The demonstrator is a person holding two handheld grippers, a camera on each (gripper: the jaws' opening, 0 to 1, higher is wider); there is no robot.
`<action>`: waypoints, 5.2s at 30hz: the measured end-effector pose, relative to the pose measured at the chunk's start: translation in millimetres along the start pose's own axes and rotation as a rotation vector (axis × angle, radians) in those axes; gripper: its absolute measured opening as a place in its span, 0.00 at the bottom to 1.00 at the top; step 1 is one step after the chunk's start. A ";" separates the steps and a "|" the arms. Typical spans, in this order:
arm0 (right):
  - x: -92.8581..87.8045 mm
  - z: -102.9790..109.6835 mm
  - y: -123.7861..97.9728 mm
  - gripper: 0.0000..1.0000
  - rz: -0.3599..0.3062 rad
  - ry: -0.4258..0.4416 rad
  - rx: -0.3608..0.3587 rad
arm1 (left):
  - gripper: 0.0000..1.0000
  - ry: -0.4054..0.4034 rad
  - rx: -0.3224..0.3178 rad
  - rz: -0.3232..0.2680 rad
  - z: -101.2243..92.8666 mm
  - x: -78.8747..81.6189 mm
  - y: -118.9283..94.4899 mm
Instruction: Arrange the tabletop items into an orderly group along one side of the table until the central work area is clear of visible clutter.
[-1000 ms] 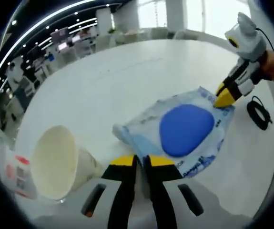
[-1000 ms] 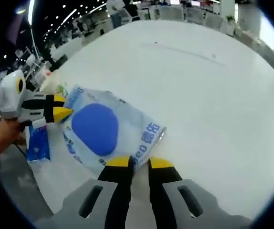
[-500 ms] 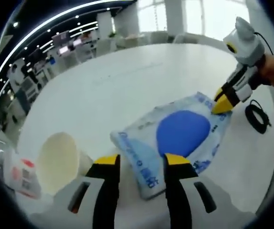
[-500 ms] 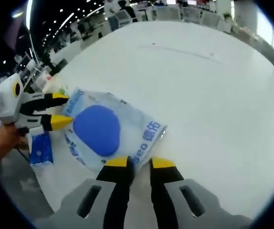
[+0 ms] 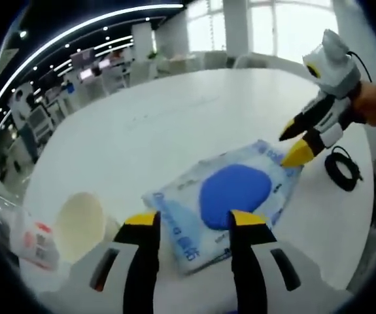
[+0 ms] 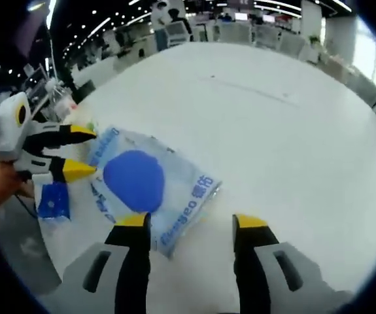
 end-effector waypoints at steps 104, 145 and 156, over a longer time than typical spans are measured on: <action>-45.1 249.8 -1.6 0.59 0.085 -0.032 0.191 | 0.32 -0.024 -0.264 0.117 69.5 -131.4 -125.3; -47.8 230.5 11.7 0.04 0.094 -0.004 0.152 | 0.05 -0.038 -0.271 0.140 66.4 -131.5 -120.0; -49.7 226.4 9.6 0.01 0.096 0.021 0.150 | 0.01 -0.030 -0.282 0.150 62.0 -127.2 -118.5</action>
Point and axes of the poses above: the point that each gripper's makers call its tool centre point, and the gripper's own axes: y roughly forward along the fingers, z roughly to its left, x roughly out of its top, the point moved 7 cm from there along -y, roughly backward along the fingers, and after that the axes turned 2 degrees about -y, right-handed, at the moved point
